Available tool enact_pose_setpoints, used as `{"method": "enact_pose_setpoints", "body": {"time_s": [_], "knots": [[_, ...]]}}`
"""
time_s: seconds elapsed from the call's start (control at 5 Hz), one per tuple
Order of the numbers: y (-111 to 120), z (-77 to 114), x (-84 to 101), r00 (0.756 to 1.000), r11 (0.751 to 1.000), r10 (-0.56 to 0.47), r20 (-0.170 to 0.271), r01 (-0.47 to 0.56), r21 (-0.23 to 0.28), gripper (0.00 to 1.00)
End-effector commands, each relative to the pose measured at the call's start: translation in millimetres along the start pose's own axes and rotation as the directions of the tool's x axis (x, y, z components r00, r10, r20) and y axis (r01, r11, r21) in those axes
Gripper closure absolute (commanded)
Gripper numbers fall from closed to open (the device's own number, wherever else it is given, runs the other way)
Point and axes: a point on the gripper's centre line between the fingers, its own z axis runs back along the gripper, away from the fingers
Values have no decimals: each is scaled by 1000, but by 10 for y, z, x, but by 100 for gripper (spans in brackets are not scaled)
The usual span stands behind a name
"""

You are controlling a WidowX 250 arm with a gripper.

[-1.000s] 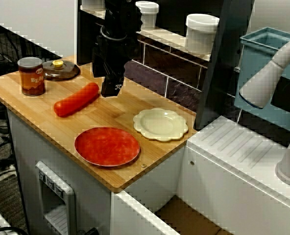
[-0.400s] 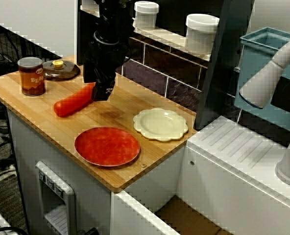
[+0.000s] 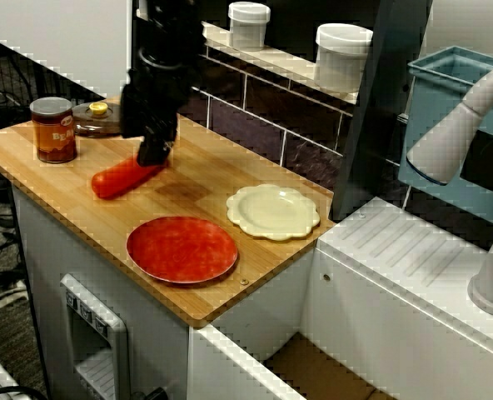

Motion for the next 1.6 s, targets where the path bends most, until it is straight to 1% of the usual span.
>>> {"method": "enact_pose_setpoints", "body": {"time_s": [0.0, 0.2, 0.4, 0.6, 0.8, 1.0, 1.2, 1.4], "knots": [[224, 73, -82, 984, 984, 174, 43, -172, -47, 0], [254, -5, -76, 956, 950, 292, 5, -289, -117, 0], [215, -11, -58, 946, 939, 325, 14, -321, -121, 0], [188, -52, -9, 936, 928, 351, 3, -347, -135, 0], [134, -82, 62, 930, 918, 366, -21, -365, -156, 0], [61, -103, 78, 929, 917, 371, -17, -369, -154, 0], [8, -239, 84, 921, 909, 386, -45, -389, -149, 0], [-26, -301, 86, 929, 916, 367, -40, -369, -155, 100]]}}
